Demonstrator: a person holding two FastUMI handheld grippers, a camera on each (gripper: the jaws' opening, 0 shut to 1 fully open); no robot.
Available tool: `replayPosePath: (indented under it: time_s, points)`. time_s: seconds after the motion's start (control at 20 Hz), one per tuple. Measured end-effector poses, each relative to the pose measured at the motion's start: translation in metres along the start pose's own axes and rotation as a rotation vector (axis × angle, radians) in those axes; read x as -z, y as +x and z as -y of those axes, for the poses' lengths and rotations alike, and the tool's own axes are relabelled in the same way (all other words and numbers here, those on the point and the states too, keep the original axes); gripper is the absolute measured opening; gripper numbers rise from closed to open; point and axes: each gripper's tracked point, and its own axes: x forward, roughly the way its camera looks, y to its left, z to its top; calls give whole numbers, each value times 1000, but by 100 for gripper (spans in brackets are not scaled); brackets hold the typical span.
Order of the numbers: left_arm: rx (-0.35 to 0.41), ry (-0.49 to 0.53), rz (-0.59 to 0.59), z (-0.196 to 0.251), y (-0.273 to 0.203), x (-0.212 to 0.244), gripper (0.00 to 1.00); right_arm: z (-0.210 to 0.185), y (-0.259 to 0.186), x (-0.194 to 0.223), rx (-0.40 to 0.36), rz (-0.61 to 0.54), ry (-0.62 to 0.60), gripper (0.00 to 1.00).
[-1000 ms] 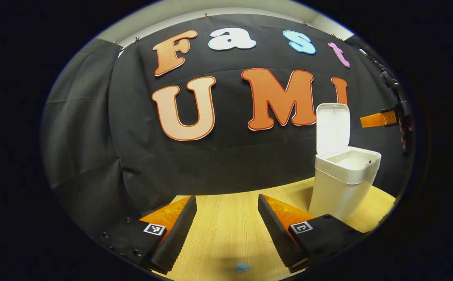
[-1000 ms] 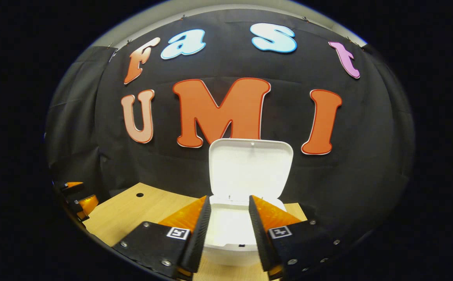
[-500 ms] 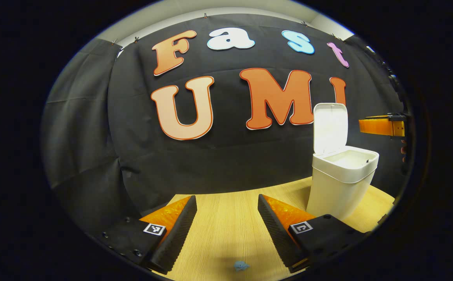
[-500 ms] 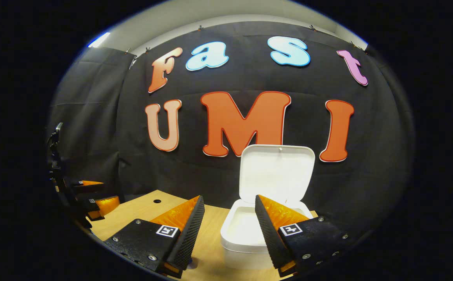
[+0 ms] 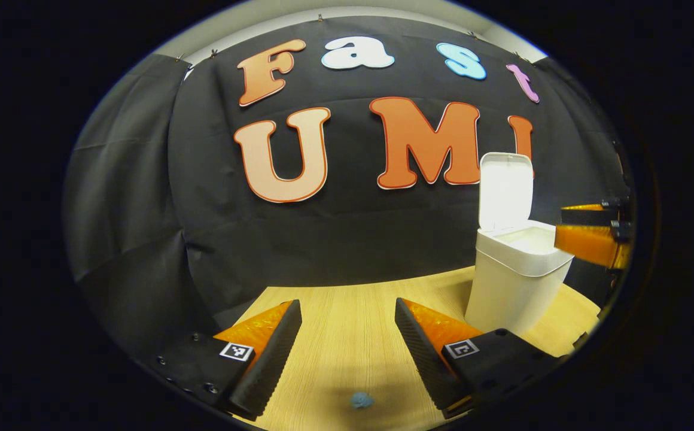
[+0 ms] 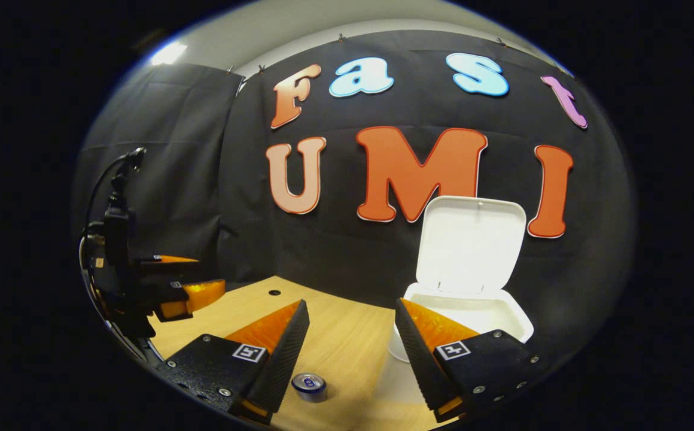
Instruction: Press the lid of the desktop garbage bin to open it, pick up the crumpled paper on the desktop and throw it into the bin, then pick up the pop can on the desktop and drop it into the bin, and finally close the garbage bin lid.
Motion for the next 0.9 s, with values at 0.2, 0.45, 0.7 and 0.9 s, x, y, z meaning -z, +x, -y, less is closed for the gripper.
replayPosePath:
  time_s: [0.2, 0.45, 0.7, 0.9]
  points:
    - [-18, -32, -40, -1, -4, 12, 100, -19, 3, 30, -63, -47, -53, 92]
    - [-47, -38, -75, -3, -11, 21, 98, -43, 7, 90, -150, -155, -78, 96]
    - [-84, -22, -80, -9, -23, 20, 98, -55, 10, 147, -202, -248, -87, 98]
    - [-106, -4, -73, -14, -31, 14, 98, -60, 17, 192, -232, -324, -75, 98]
